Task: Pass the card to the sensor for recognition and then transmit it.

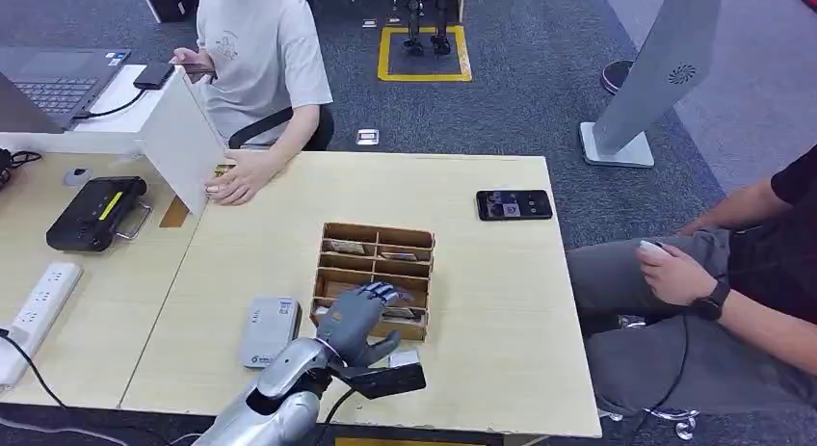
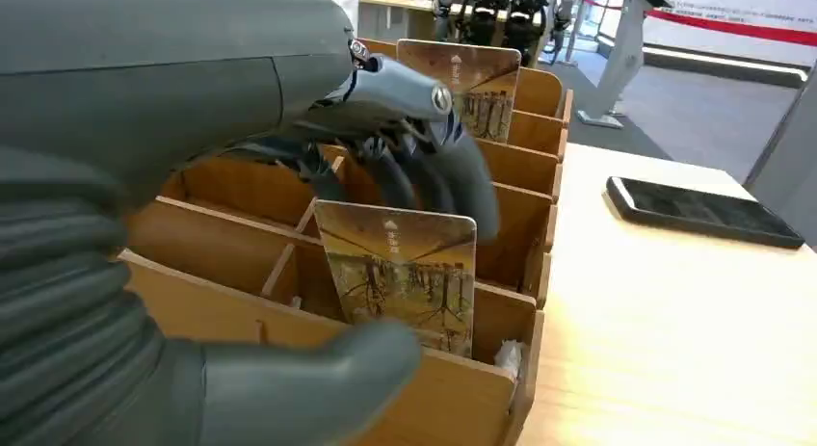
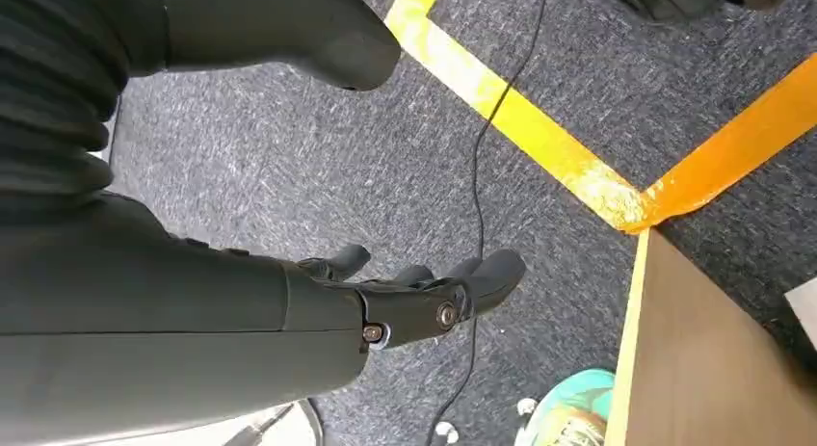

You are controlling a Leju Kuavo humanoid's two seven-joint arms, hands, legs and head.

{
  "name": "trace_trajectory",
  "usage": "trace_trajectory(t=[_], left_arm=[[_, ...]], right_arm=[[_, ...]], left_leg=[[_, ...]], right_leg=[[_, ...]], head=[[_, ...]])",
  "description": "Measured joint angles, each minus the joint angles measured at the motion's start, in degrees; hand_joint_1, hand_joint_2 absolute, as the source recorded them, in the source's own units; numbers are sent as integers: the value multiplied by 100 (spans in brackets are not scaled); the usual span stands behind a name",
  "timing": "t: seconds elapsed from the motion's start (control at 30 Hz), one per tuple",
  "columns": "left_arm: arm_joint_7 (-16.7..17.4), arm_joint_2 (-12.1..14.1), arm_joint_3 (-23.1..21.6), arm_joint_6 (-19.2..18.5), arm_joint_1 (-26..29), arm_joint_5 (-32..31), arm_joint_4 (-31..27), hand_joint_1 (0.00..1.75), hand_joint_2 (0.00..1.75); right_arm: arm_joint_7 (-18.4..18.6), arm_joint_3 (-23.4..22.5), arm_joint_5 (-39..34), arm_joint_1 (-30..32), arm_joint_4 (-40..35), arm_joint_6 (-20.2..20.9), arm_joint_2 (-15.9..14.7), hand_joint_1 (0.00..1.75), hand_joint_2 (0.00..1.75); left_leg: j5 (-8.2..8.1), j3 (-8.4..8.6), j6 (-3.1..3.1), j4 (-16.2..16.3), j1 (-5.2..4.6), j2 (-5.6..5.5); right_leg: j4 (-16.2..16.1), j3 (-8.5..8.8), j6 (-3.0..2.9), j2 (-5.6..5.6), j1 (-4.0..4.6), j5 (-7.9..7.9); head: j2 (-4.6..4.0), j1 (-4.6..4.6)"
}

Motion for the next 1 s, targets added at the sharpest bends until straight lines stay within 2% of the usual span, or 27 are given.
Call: trace_trajectory(t=[0.37,0.6,0.87,1.0], left_arm=[[-74,0,20,39,5,204,0,175,175],[-116,0,50,28,27,297,0,175,175],[-118,0,52,24,29,319,0,175,175],[-319,9,144,46,82,653,0,175,175]], right_arm=[[-129,2,-156,1,-35,-7,0,0,175],[-420,-7,-483,3,-85,-4,-2,0,175],[-466,-7,-518,3,-118,-4,-4,0,175],[-516,-7,-531,9,-131,-17,-7,0,175]], left_leg=[[0,0,0,0,0,0],[0,0,0,0,0,0],[0,0,0,0,0,0],[0,0,0,0,1,0]], right_leg=[[0,0,0,0,0,0],[0,0,0,0,0,0],[0,0,0,0,0,0],[0,0,0,0,1,0]], head=[[0,0],[0,0],[0,2],[0,0]])
